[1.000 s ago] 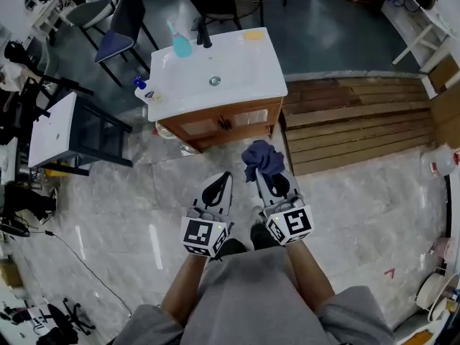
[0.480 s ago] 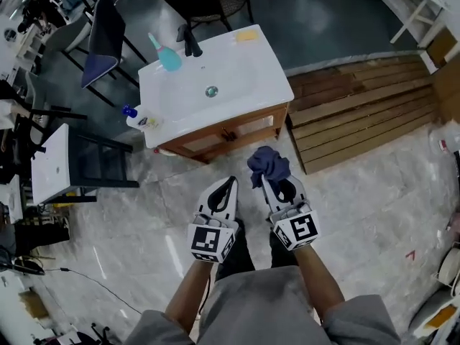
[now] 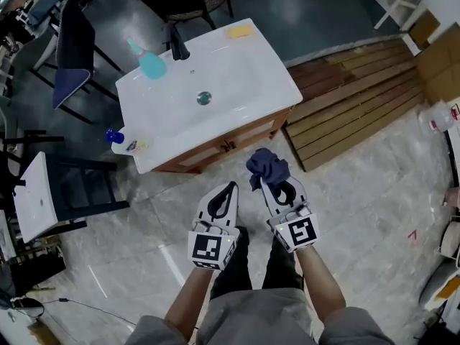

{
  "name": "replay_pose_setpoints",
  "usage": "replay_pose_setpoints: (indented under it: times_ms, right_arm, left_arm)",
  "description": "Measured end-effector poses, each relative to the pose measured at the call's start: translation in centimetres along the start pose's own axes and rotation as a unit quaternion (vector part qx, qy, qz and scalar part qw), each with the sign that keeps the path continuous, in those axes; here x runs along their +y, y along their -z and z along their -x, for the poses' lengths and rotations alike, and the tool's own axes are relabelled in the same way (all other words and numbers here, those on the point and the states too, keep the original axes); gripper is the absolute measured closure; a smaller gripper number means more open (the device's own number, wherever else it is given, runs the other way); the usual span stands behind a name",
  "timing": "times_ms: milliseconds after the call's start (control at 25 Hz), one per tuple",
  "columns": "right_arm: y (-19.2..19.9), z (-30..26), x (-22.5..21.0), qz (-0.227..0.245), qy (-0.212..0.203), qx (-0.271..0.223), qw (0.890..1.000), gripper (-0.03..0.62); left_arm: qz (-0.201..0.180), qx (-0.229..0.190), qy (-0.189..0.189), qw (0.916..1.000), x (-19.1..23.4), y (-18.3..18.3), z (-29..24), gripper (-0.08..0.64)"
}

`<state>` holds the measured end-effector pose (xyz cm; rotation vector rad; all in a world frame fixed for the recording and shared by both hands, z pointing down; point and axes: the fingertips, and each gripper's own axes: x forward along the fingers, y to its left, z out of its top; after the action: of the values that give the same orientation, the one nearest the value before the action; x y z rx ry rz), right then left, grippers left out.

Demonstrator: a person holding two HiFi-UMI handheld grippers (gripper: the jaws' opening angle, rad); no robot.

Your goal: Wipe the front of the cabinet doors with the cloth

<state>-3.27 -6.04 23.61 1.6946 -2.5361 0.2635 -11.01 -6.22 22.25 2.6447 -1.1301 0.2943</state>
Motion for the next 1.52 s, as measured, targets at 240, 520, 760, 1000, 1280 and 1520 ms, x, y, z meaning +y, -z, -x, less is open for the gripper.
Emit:
replay_pose_setpoints:
  times_ms: [240,520,760,1000,1280,1520]
  right_arm:
    - [5.4,-2.9,-1.4,0.009,0.007,0.015,1.000,0.518]
    - [9.3,-3.6,-2.5,0.018,-0.016,0.015,1.000,0.518]
    - [13.3,-4.6,-3.0,0.025,-0.023,0.020,0.999,0.518]
    - [18.5,-8.8,-4.0,0.037,-0.025,0.023,0.999,0.518]
    - [22.8,-12.4,-4.9,0.061,-0.026,0.035,0.997,0.518]
    - [25.3,-15.5,-6.0,0.087,-0.021,0.036,0.995,0.518]
  left_arm:
    - [0.022,-0.005,-0.018,0.9996,2.7,4.0,-2.6,0.552]
    - [0.029,-0.012,-0.046,0.9985,2.8,7.6,-4.4,0.552]
    - [0.031,-0.018,-0.058,0.9977,2.4,10.5,-5.5,0.552]
    - [0.016,-0.029,-0.067,0.9972,3.4,13.5,-7.7,0.552]
    - [0.017,-0.029,-0.084,0.9959,6.3,16.8,-10.2,0.552]
    - [0.015,-0.031,-0.083,0.9959,7.5,17.9,-11.8,0.552]
